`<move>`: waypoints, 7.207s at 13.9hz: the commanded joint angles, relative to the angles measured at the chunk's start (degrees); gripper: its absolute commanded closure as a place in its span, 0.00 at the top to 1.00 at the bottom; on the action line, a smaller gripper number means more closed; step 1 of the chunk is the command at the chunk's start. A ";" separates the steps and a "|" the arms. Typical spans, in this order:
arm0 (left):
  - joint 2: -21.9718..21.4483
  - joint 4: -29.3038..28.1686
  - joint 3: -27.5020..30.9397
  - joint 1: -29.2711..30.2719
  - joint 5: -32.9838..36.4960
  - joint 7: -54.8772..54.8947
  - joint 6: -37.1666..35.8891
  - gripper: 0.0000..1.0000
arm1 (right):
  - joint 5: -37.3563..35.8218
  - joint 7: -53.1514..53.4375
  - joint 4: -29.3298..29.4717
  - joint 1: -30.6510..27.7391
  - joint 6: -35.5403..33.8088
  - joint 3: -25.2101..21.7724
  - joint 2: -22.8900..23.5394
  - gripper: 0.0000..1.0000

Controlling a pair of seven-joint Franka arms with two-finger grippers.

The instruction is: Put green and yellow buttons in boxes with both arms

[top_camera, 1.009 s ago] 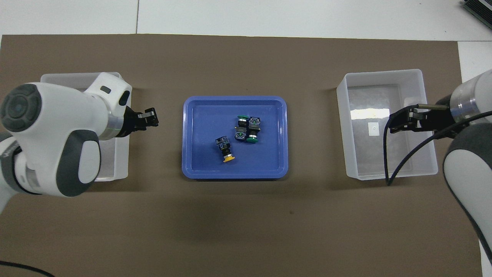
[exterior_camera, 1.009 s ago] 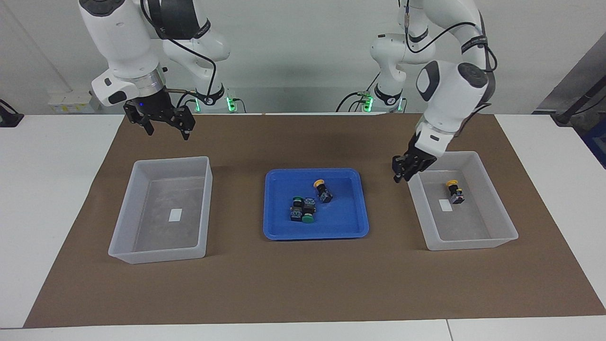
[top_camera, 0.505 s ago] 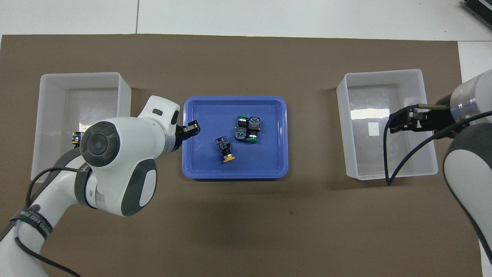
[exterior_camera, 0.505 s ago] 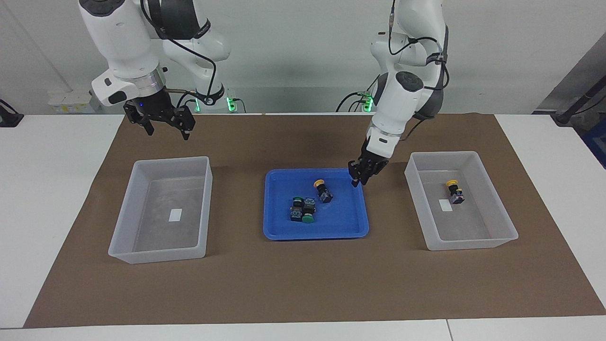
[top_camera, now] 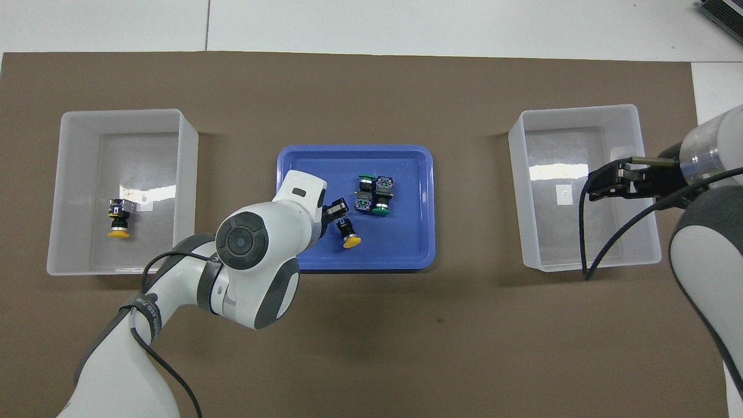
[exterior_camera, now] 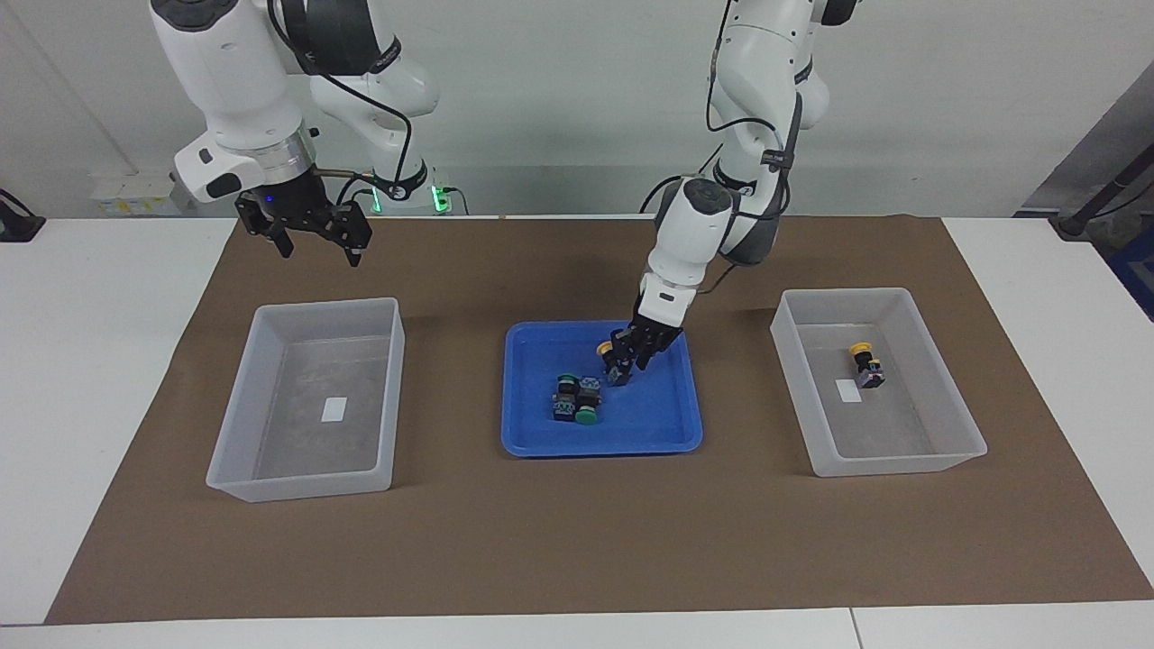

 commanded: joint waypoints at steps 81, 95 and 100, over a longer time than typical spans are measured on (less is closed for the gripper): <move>-7.29 37.36 1.01 31.69 10.21 44.24 -71.13 0.95 | -2.26 23.27 -10.63 17.36 42.46 0.78 16.95 0.00; -13.80 25.76 0.22 31.34 12.77 44.86 -54.80 1.00 | -1.82 -28.31 -12.83 -9.46 48.12 0.69 21.57 0.00; -13.80 26.02 0.22 31.51 12.77 44.51 -55.23 1.00 | -2.26 -28.59 -12.21 -11.66 53.24 0.60 25.63 0.58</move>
